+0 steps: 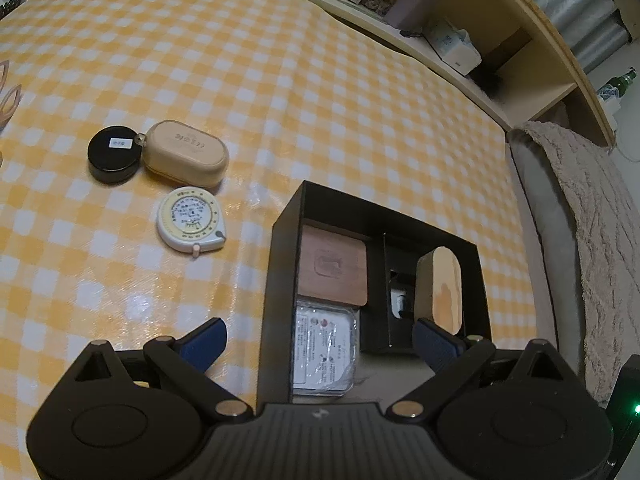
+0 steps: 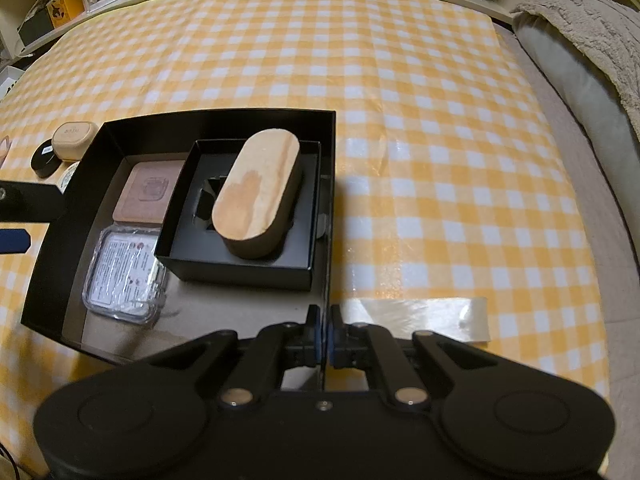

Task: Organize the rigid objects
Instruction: 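Move the left tool over to the pink eyelash curler, then close the left tool on the pink eyelash curler's base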

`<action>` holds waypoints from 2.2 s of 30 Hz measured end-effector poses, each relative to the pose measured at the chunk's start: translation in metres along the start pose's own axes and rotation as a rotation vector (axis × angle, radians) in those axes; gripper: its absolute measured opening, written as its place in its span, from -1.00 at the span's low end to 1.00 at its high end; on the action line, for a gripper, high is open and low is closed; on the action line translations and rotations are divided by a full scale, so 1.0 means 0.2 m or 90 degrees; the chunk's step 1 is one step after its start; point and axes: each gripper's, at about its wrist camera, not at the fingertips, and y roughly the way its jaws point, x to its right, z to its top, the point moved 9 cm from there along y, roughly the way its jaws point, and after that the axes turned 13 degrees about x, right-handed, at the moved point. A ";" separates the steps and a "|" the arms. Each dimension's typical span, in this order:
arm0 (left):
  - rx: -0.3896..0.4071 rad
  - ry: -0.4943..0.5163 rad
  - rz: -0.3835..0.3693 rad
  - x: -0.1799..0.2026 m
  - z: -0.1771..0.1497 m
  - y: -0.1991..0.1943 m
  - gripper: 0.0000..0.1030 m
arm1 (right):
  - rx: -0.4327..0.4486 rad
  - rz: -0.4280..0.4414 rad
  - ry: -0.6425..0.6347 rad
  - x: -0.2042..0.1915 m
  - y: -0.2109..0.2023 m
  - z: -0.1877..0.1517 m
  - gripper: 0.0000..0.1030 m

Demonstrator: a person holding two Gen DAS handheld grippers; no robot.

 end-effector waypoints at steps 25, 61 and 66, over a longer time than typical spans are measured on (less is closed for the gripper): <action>0.023 0.182 -0.036 0.14 0.00 -0.27 0.97 | -0.001 -0.002 -0.002 0.00 0.00 0.00 -0.92; 0.118 0.009 0.367 -1.27 0.66 -0.13 0.67 | -0.009 -0.003 0.000 0.02 0.00 -0.02 -0.92; 0.155 -0.017 0.339 -1.28 0.68 -0.10 0.44 | -0.011 -0.004 -0.001 0.01 0.01 -0.02 -0.92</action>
